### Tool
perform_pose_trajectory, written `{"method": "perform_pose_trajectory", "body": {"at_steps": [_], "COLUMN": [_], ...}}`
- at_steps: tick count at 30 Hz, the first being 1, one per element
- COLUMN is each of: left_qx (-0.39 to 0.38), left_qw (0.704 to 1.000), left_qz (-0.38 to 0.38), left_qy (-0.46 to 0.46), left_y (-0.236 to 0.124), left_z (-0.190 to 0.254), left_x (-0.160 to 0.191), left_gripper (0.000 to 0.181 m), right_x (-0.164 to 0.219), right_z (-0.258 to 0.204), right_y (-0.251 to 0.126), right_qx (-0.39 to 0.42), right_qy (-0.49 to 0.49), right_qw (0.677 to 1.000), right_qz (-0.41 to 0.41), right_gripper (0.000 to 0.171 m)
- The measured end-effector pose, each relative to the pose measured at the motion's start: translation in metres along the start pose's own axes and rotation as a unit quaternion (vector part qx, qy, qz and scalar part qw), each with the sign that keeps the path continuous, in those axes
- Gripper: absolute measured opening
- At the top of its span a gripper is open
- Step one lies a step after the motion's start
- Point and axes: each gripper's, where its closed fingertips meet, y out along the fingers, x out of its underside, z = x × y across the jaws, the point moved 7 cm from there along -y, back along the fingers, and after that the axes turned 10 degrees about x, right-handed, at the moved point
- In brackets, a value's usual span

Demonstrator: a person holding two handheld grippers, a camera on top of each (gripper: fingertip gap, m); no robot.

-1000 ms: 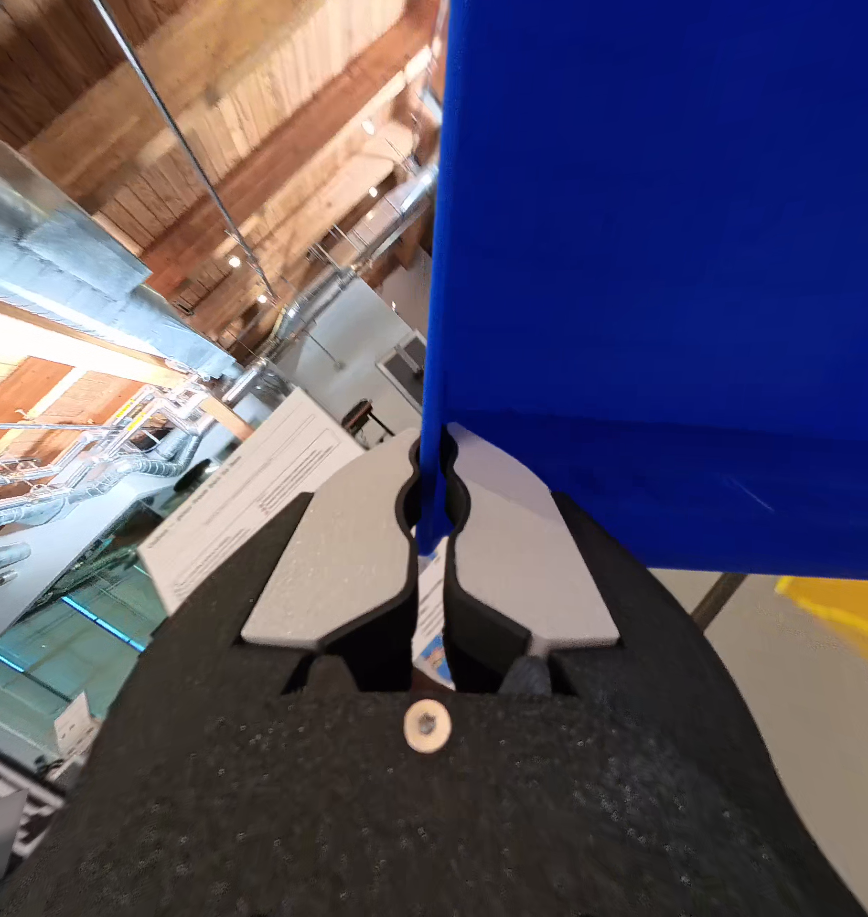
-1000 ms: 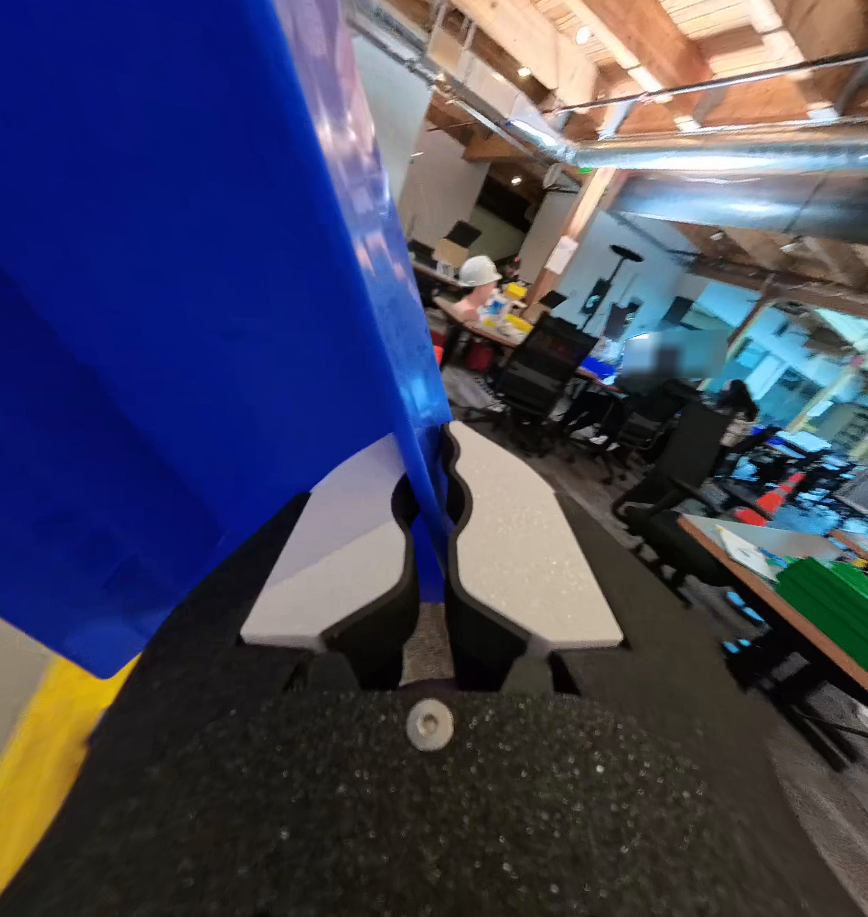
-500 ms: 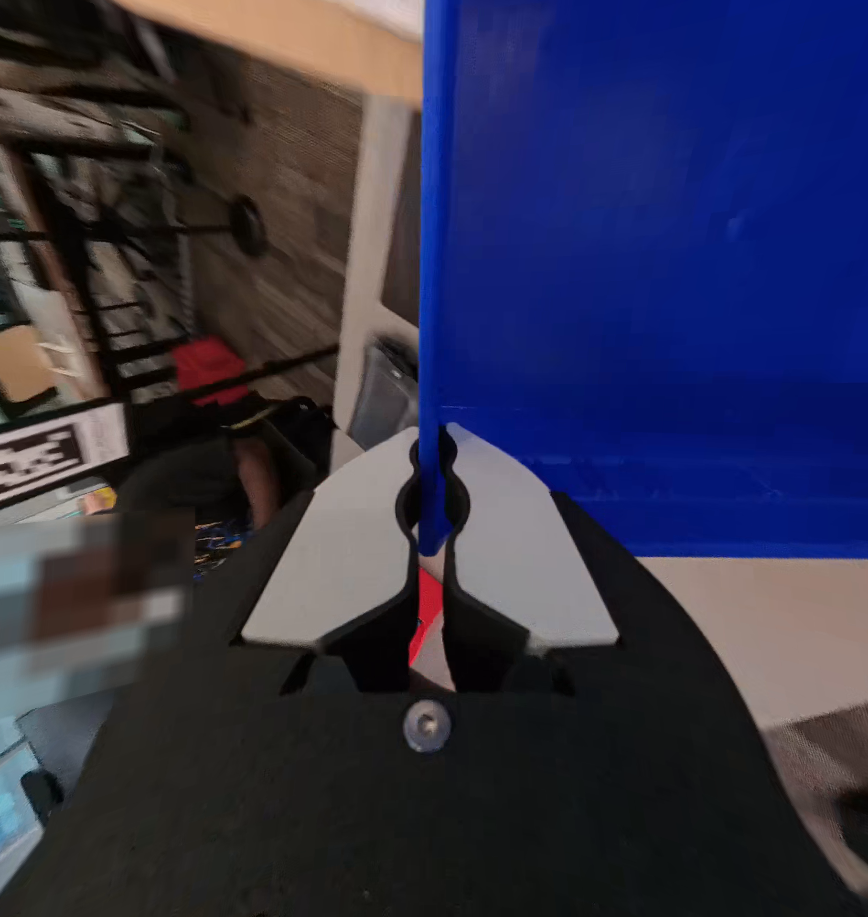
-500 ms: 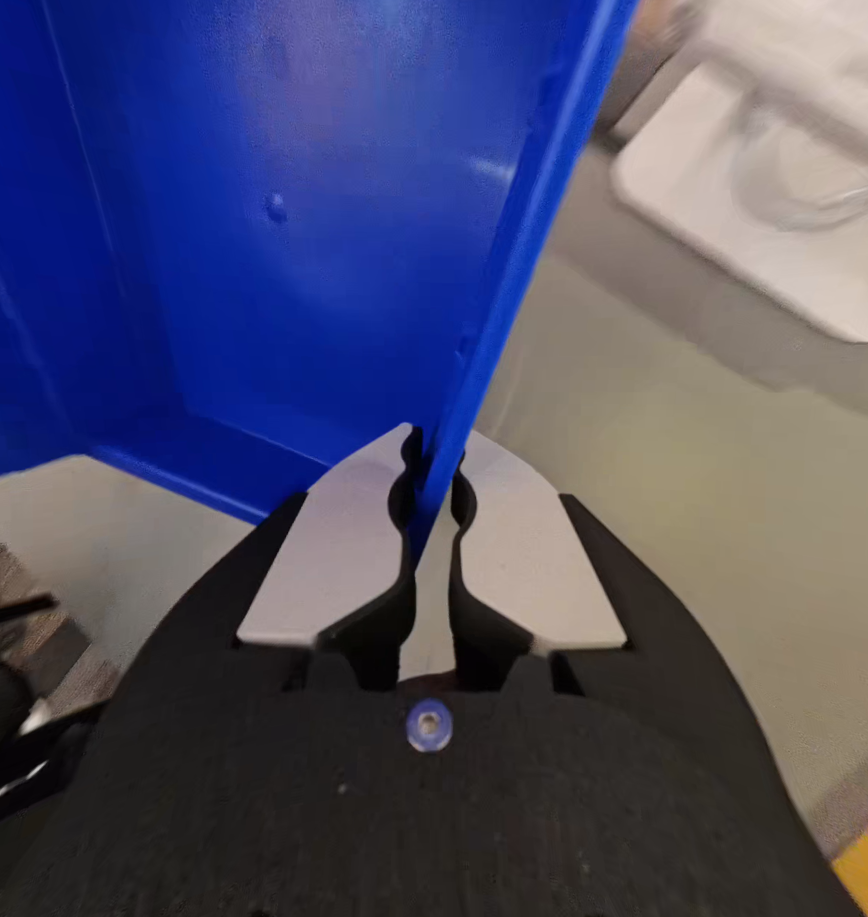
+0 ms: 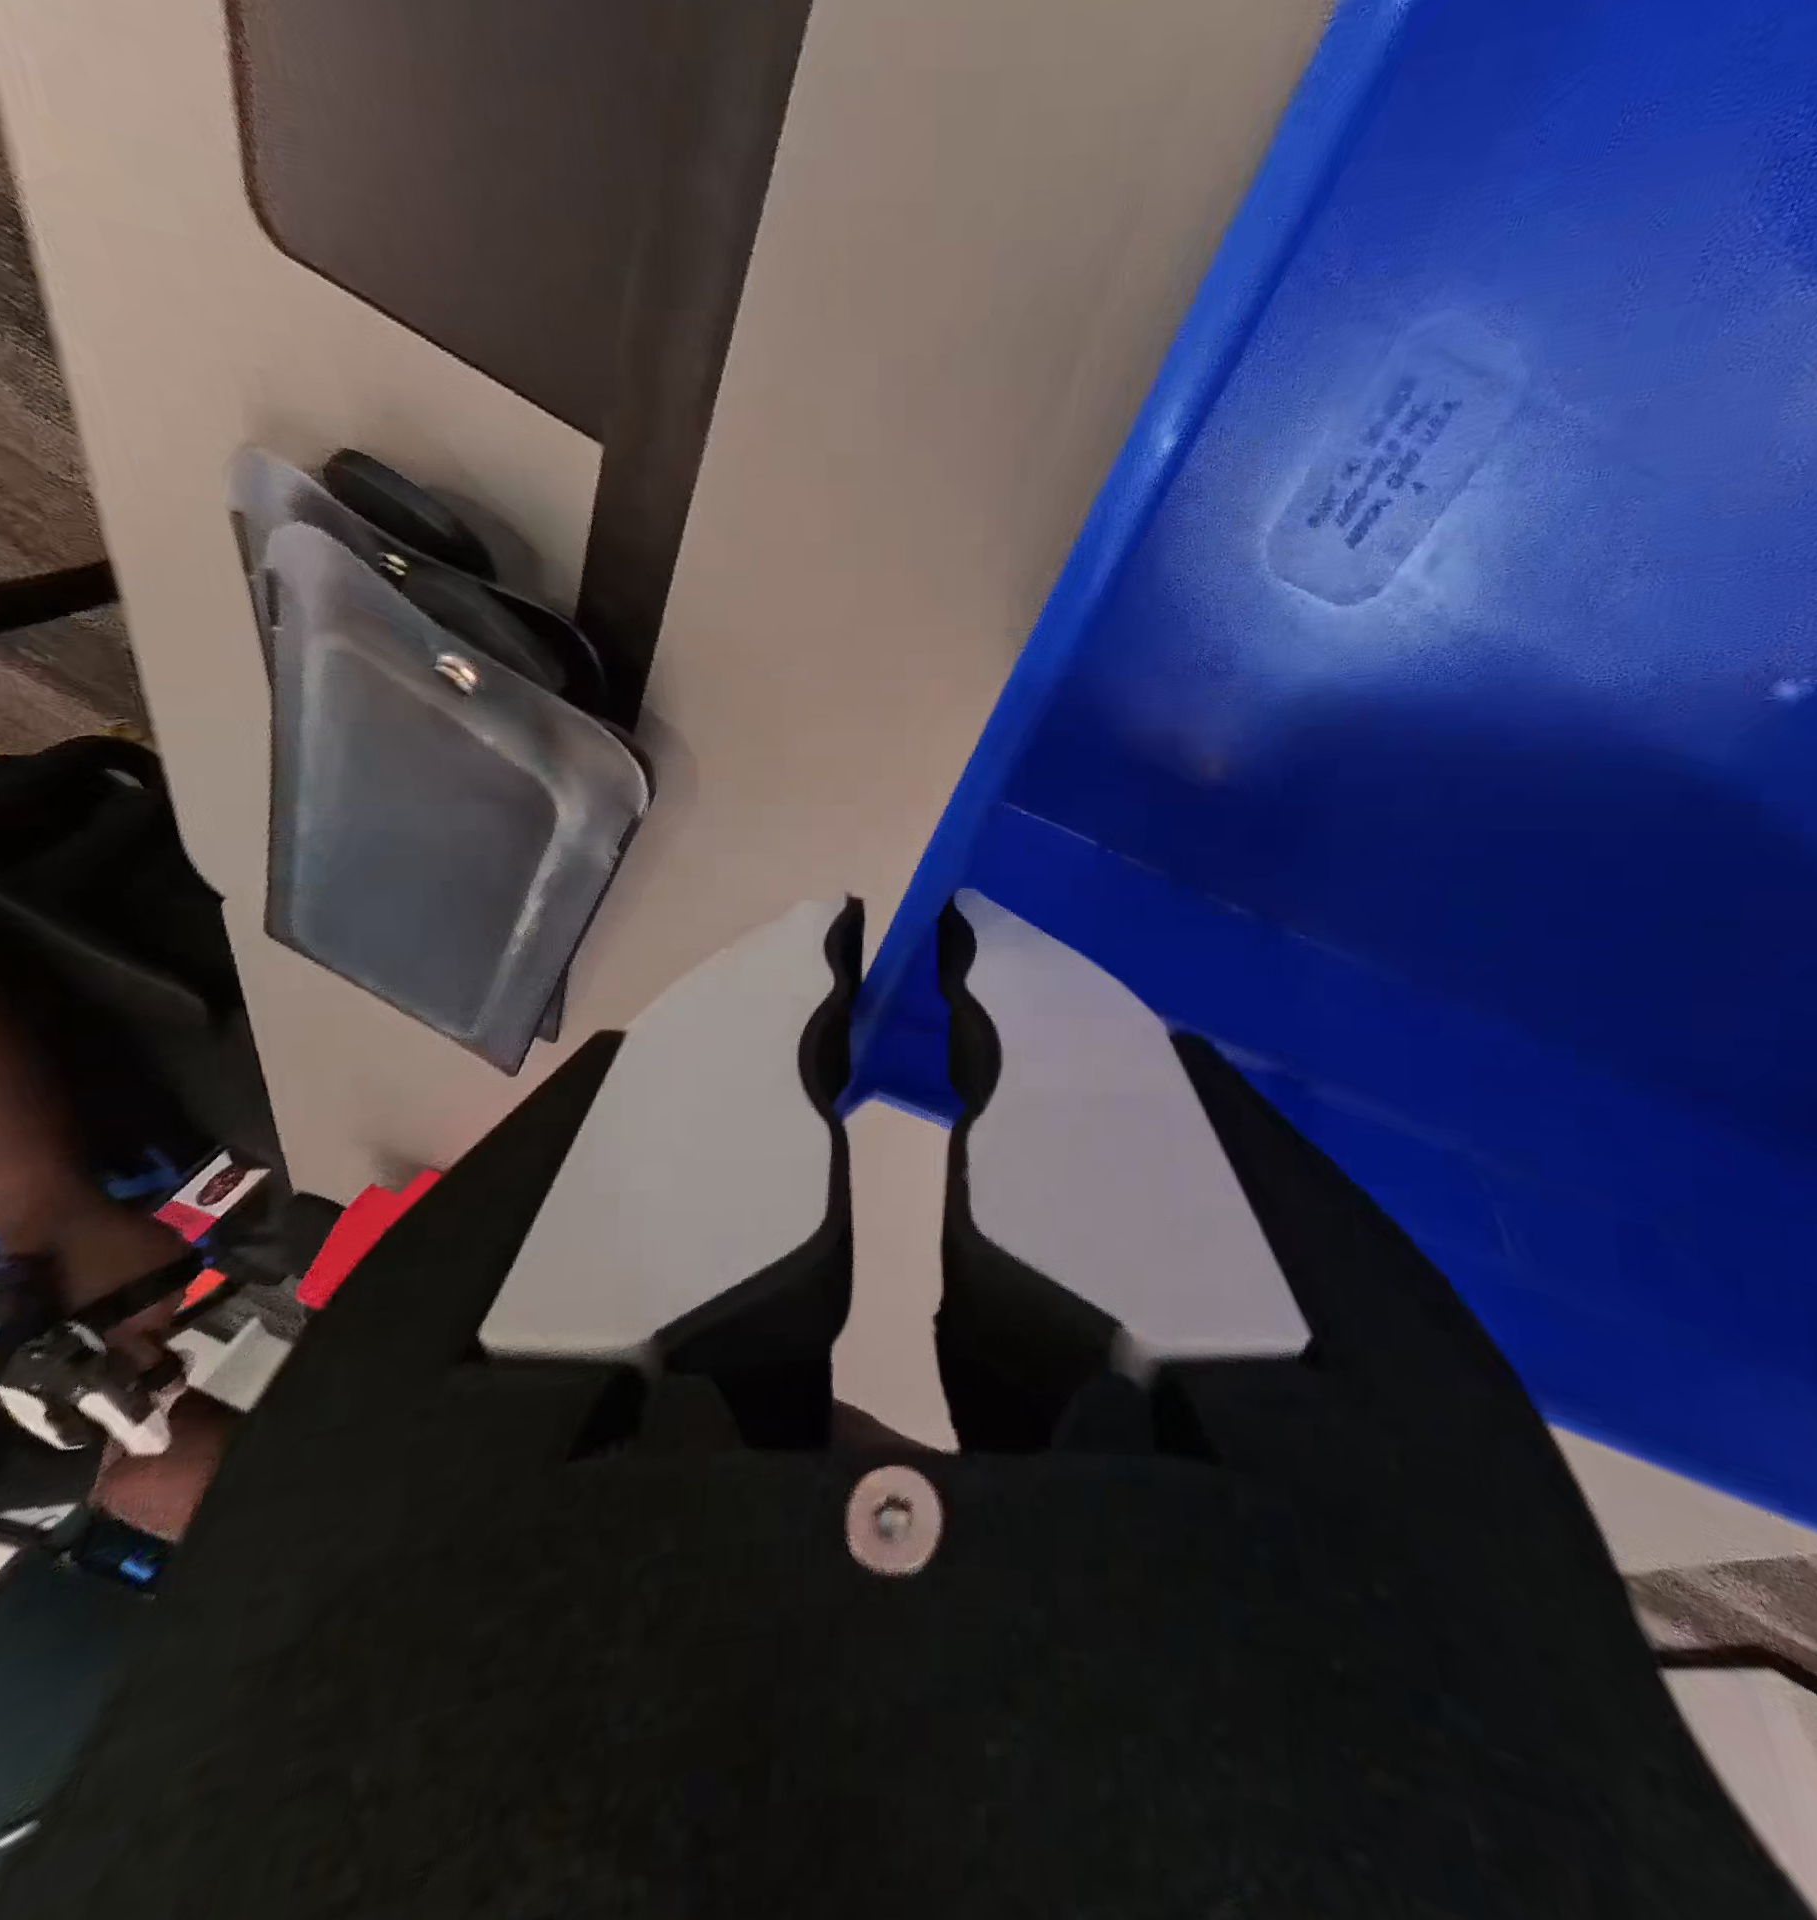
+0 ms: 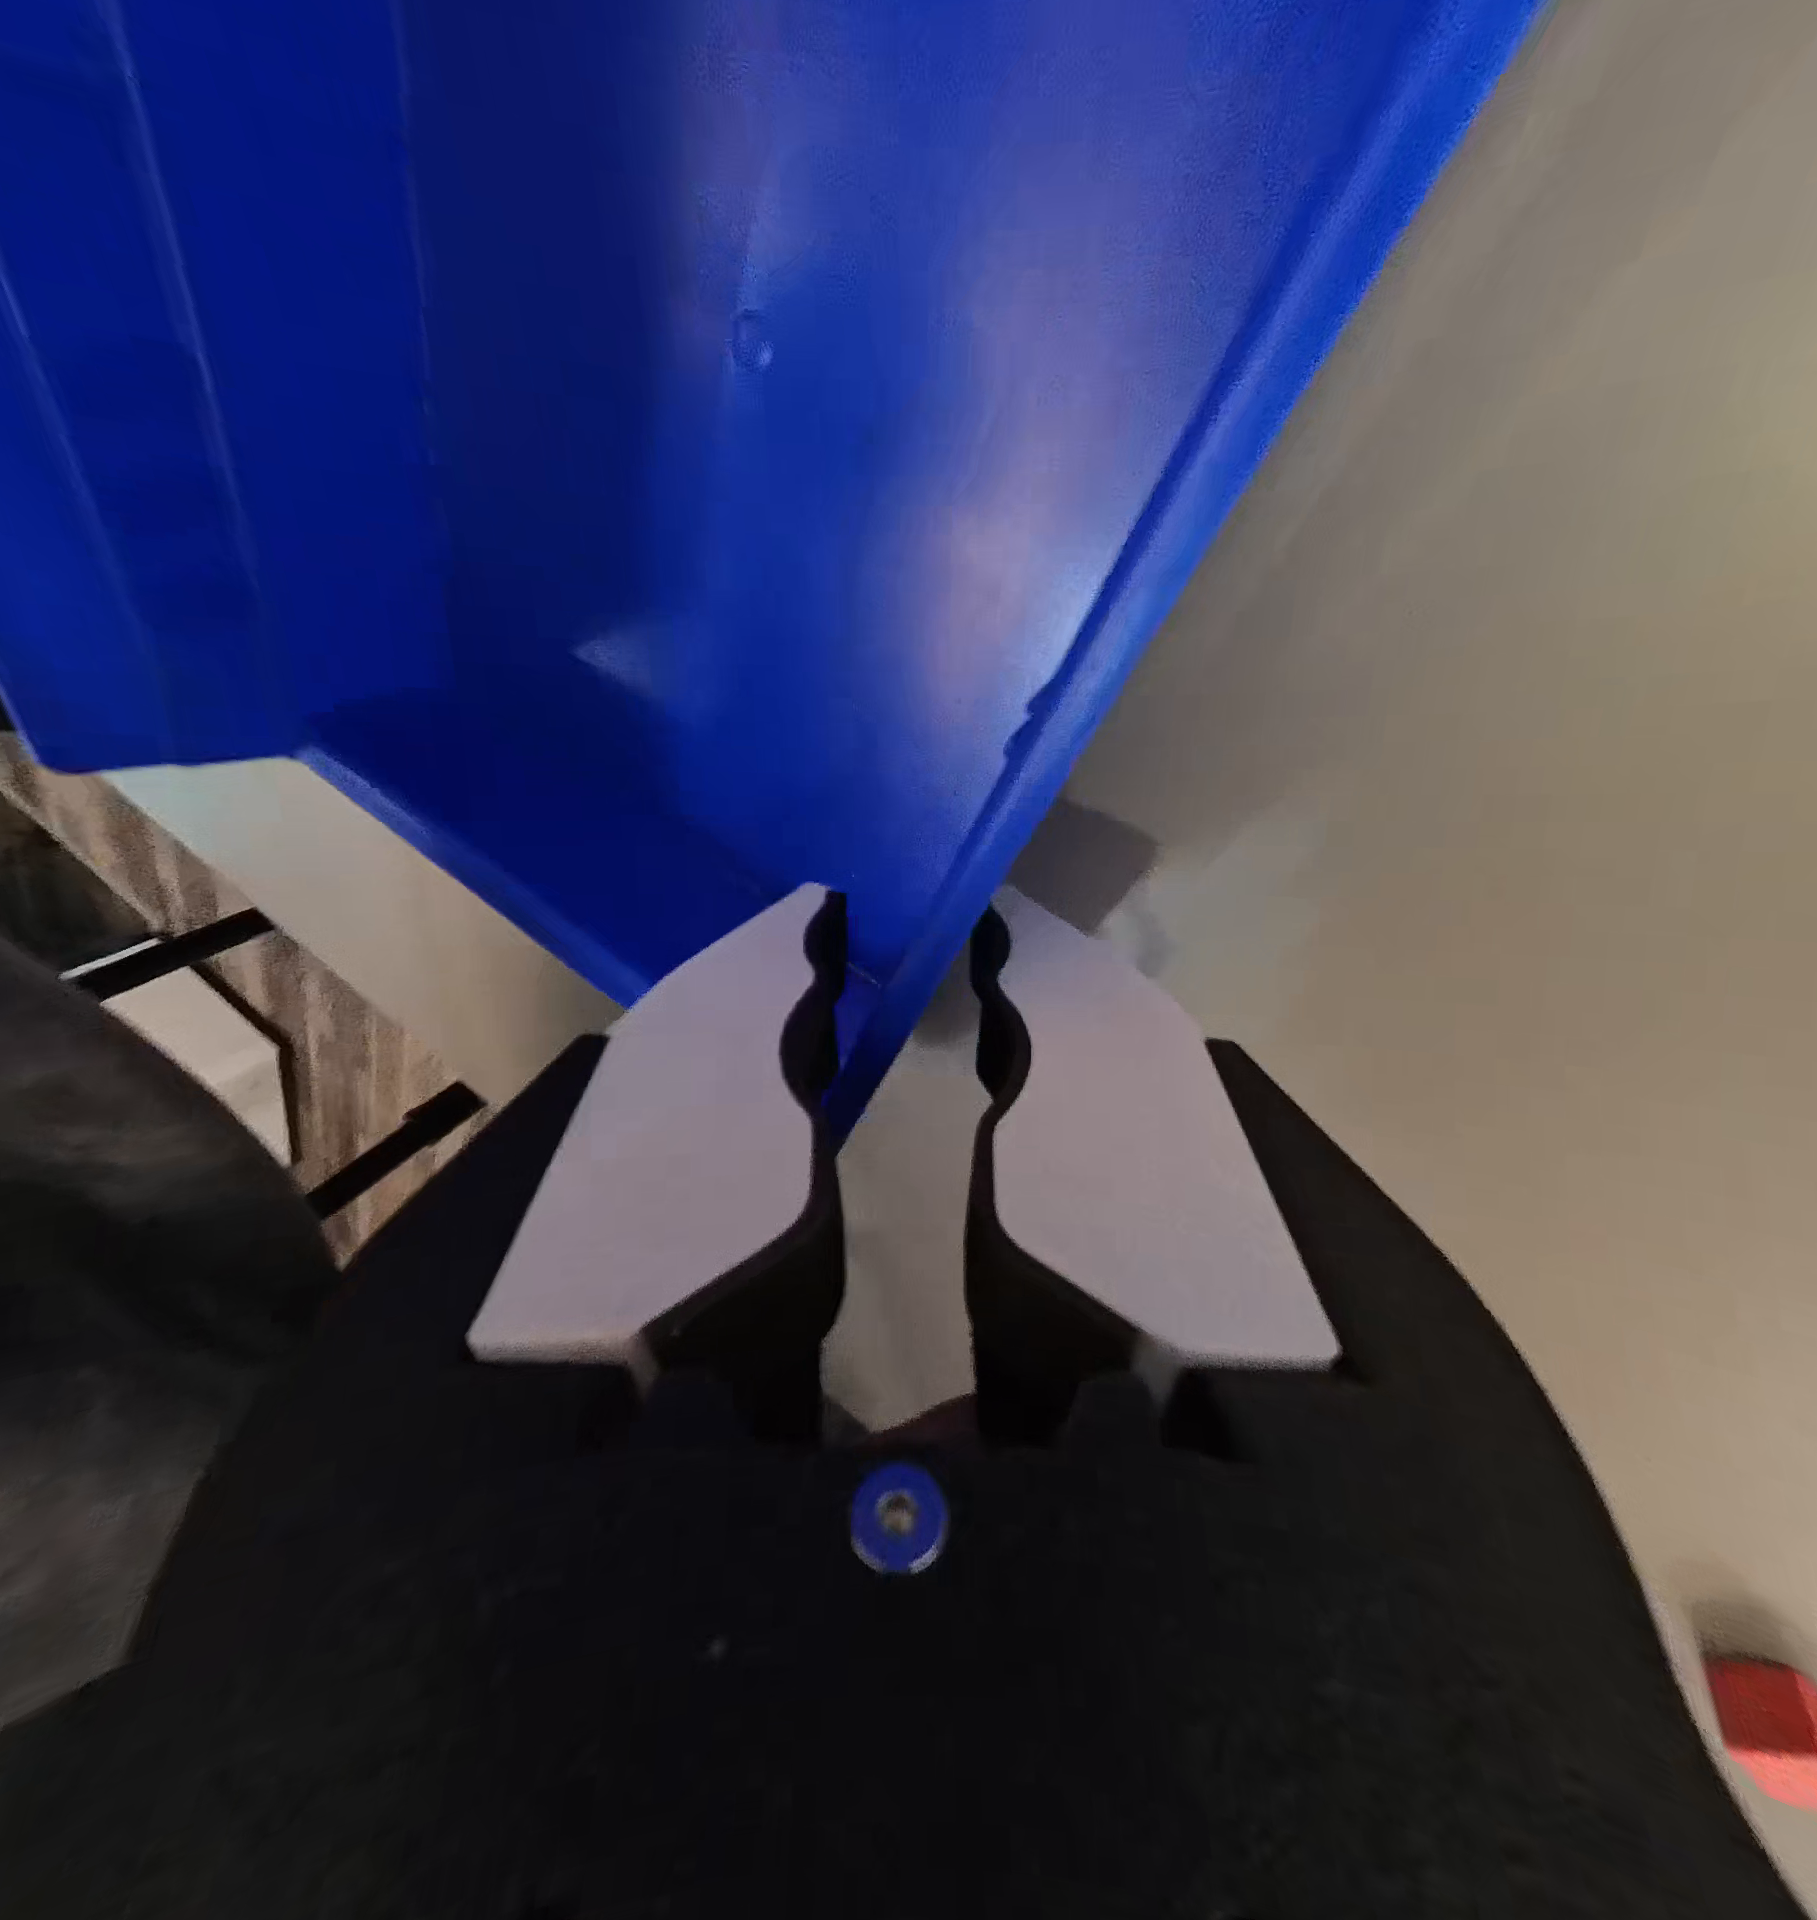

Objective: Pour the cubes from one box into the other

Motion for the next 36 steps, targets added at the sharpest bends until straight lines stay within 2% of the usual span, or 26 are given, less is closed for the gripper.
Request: {"method": "perform_pose_trajectory", "body": {"at_steps": [3, 7, 9, 12, 15, 18, 20, 22, 24, 26, 29, 30, 33, 36], "left_qx": [-0.005, -0.008, -0.043, -0.101, -0.112, -0.106, -0.069, -0.063, -0.064, -0.019, 0.077, 0.087, 0.067, 0.065], "left_qw": [1.0, 0.999, 0.998, 0.989, 0.957, 0.902, 0.862, 0.831, 0.815, 0.809, 0.816, 0.819, 0.835, 0.845], "left_qz": [-0.024, -0.009, -0.005, 0.083, 0.235, 0.365, 0.436, 0.462, 0.463, 0.484, 0.484, 0.481, 0.472, 0.47], "left_qy": [0.004, -0.033, -0.046, -0.075, -0.128, -0.203, -0.25, -0.304, -0.341, -0.333, -0.306, -0.302, -0.273, -0.246], "left_y": [0.023, 0.022, 0.015, -0.019, -0.072, -0.114, -0.123, -0.114, -0.093, -0.072, -0.038, -0.029, -0.015, -0.007], "left_z": [-0.004, -0.003, -0.002, 0.006, 0.034, 0.088, 0.142, 0.203, 0.265, 0.331, 0.419, 0.44, 0.484, 0.507], "left_x": [-0.006, -0.006, -0.001, 0.0, 0.001, 0.007, 0.011, 0.019, 0.023, 0.016, 0.0, -0.003, -0.005, -0.006], "left_gripper": [0.018, 0.02, 0.024, 0.029, 0.036, 0.045, 0.049, 0.048, 0.047, 0.045, 0.048, 0.049, 0.049, 0.049], "right_x": [-0.001, -0.001, 0.006, 0.031, 0.072, 0.117, 0.145, 0.172, 0.197, 0.211, 0.225, 0.225, 0.223, 0.22], "right_z": [0.001, 0.011, 0.017, 0.033, 0.061, 0.101, 0.132, 0.158, 0.177, 0.194, 0.207, 0.208, 0.216, 0.214], "right_y": [0.008, 0.005, -0.006, -0.04, -0.08, -0.107, -0.113, -0.108, -0.096, -0.086, -0.063, -0.056, -0.037, -0.023], "right_qx": [-0.043, -0.09, -0.124, -0.13, -0.085, -0.004, 0.072, 0.113, 0.12, 0.166, 0.176, 0.173, 0.185, 0.171], "right_qy": [0.012, -0.009, -0.033, -0.085, -0.164, -0.225, -0.264, -0.296, -0.337, -0.369, -0.387, -0.386, -0.385, -0.385], "right_qw": [0.999, 0.996, 0.99, 0.975, 0.946, 0.909, 0.888, 0.895, 0.901, 0.886, 0.889, 0.89, 0.894, 0.899], "right_qz": [-0.013, 0.007, 0.052, 0.158, 0.266, 0.352, 0.369, 0.314, 0.246, 0.225, 0.174, 0.169, 0.132, 0.119], "right_gripper": [0.027, 0.034, 0.034, 0.038, 0.038, 0.038, 0.041, 0.041, 0.043, 0.043, 0.043, 0.043, 0.042, 0.029]}}
